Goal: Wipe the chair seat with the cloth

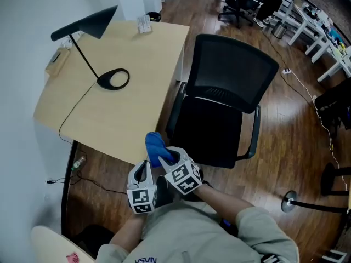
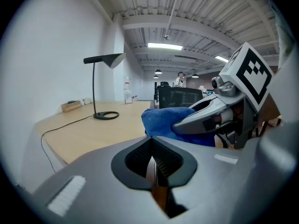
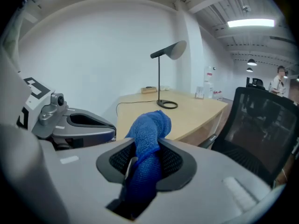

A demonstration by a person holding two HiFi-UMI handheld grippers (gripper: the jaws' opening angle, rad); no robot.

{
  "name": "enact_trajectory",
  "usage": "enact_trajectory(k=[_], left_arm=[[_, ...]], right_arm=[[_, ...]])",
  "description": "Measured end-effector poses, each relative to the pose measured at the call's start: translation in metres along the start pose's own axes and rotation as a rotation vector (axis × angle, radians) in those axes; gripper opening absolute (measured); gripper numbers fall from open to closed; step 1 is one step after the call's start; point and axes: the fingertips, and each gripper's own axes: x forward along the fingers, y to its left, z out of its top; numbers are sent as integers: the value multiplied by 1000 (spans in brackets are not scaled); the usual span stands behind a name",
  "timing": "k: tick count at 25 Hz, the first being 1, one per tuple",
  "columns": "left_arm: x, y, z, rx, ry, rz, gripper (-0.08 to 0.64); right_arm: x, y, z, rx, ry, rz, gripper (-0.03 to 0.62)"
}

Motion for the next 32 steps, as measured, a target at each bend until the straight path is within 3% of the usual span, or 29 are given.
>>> enact_trajectory(k=[7,13,20,26,32], left_arm=[[-18,105,-16,-44,8,71,5],[-15,157,-22,-67,14,113,5],[-15,181,-34,-99,42,119,5],[-11,183,-45,-101,52,98,5],[-8,171,-45,-102,50,49,5]], right_arm=[[94,56,36,-71,52,73,103],[154,70,35,-62,122,92,104],[197,59,11,-5,217,63,104],[214,54,2,-9,234,39,113],[209,55,2,19,242,51,167]])
